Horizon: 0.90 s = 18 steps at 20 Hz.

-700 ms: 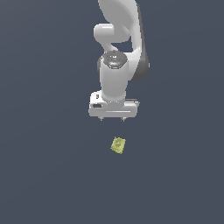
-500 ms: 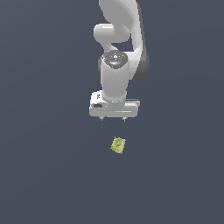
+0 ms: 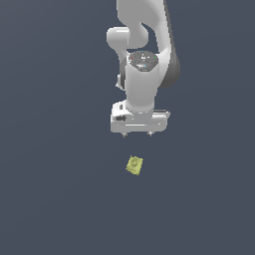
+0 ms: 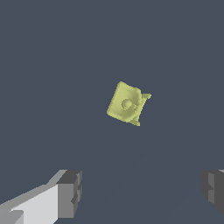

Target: Pick up the object and move it to a goal position.

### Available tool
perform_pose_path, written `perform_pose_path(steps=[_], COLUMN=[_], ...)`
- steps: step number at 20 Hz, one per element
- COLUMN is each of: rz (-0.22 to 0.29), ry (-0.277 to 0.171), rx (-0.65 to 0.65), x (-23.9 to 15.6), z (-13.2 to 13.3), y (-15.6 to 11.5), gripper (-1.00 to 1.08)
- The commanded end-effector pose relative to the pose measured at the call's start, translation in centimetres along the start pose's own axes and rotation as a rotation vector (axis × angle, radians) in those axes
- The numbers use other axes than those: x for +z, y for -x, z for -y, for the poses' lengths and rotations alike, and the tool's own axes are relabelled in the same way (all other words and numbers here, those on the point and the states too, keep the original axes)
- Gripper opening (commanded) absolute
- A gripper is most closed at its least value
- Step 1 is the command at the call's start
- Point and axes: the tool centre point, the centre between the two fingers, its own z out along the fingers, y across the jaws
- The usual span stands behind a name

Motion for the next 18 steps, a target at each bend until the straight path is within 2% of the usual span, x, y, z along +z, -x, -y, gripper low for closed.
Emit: perform_pose_path(steps=[1, 9, 18], rz=[0.002, 0.007, 0.018], ry=[0.0, -0.002, 0.004], rx=[0.008, 0.093, 0.278], x=[0.2, 2.1, 6.8], z=[-0.1, -0.3, -0.7], y=[-0.1, -1.7, -4.7], gripper=[1.0, 1.0, 1.0])
